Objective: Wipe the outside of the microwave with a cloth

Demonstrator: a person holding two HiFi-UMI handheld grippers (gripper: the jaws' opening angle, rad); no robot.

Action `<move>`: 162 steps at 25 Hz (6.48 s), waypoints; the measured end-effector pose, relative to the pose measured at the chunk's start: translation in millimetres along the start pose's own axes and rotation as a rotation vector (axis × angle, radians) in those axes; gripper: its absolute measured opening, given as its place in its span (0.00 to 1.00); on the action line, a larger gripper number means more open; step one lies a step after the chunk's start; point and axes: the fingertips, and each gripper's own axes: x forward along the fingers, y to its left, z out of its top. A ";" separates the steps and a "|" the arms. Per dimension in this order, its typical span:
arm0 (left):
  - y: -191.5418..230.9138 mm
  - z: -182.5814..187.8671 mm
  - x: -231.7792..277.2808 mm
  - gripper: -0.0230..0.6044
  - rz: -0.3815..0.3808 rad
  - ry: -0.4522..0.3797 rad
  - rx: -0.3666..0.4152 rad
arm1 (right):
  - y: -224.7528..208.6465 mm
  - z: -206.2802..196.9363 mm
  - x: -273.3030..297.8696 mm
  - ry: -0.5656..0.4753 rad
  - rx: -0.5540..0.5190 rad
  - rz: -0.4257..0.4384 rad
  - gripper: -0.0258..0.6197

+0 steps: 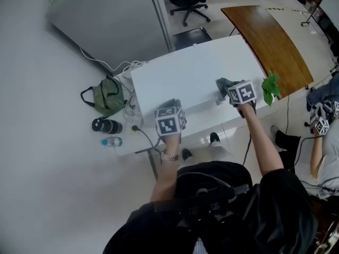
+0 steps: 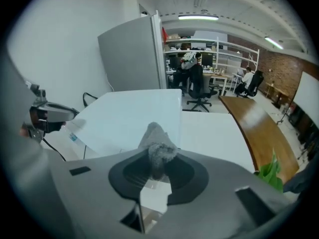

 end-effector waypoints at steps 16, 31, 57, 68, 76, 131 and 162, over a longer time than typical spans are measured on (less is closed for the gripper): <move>-72.0 1.0 33.8 0.11 -0.041 0.019 0.013 | -97.4 127.3 73.4 -0.065 -0.008 0.237 0.14; -31.5 20.1 28.0 0.11 0.063 -0.005 0.000 | -102.6 127.7 189.3 0.067 -0.023 0.290 0.14; -43.9 18.0 51.3 0.11 0.001 0.025 0.028 | -106.9 120.9 116.1 -0.068 -0.039 0.398 0.14; -39.6 3.6 37.6 0.11 0.036 0.047 0.034 | -82.7 56.4 175.0 0.055 -0.024 0.375 0.13; -26.3 -9.6 23.3 0.11 0.086 0.059 0.021 | -90.8 9.3 230.9 0.171 0.032 0.377 0.13; -37.2 -9.8 18.5 0.11 -0.028 0.058 0.078 | -56.3 -35.7 110.2 0.168 0.003 0.393 0.13; -2.8 -5.3 0.7 0.11 -0.006 0.010 0.030 | -85.5 46.7 65.1 -0.014 0.026 0.150 0.13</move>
